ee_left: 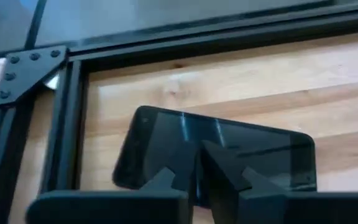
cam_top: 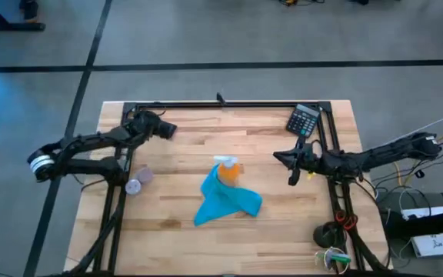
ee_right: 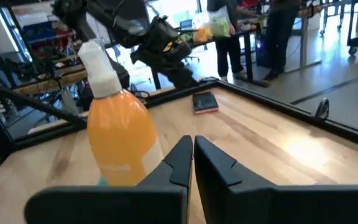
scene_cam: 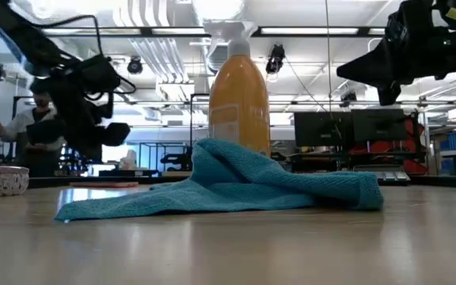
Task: Apply microfiber cloth
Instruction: Spray the front of the pink cellphone using yellow spray bottle
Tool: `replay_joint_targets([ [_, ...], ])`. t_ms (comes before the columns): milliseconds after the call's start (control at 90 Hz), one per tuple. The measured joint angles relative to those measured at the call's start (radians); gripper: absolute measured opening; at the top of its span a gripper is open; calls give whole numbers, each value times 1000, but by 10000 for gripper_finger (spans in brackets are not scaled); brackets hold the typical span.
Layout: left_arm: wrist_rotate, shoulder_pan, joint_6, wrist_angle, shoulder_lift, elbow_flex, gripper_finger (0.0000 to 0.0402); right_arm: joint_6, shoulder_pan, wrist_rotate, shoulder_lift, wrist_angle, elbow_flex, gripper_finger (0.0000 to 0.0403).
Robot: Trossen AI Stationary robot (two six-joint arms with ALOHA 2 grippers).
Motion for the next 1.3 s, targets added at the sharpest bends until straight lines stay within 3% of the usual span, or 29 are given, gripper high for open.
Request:
replay_joint_targets([
  [211,28,7,19,-54,158,81,1,25,0,0,98,-1,28,0],
  [356,122,7,31,-53,238,105,4,-15,0,4,163,-1,54,0],
  [511,126,-3,52,-27,291,113,1,-55,0,4,225,0,110,0],
  [633,202,-23,54,-23,302,113,2,-91,0,4,283,-2,165,0],
  [722,264,-56,53,-9,295,110,3,-123,0,4,338,-7,209,0],
  [944,294,-177,102,158,304,106,1,-246,0,5,515,-23,320,0],
  [1044,307,-241,105,277,327,105,1,-324,-8,28,568,-131,369,0],
  [1156,303,-316,115,399,351,105,1,-291,-38,90,610,-250,425,0],
  [1300,300,-386,154,393,323,130,1,-291,-62,70,648,-314,454,0],
])
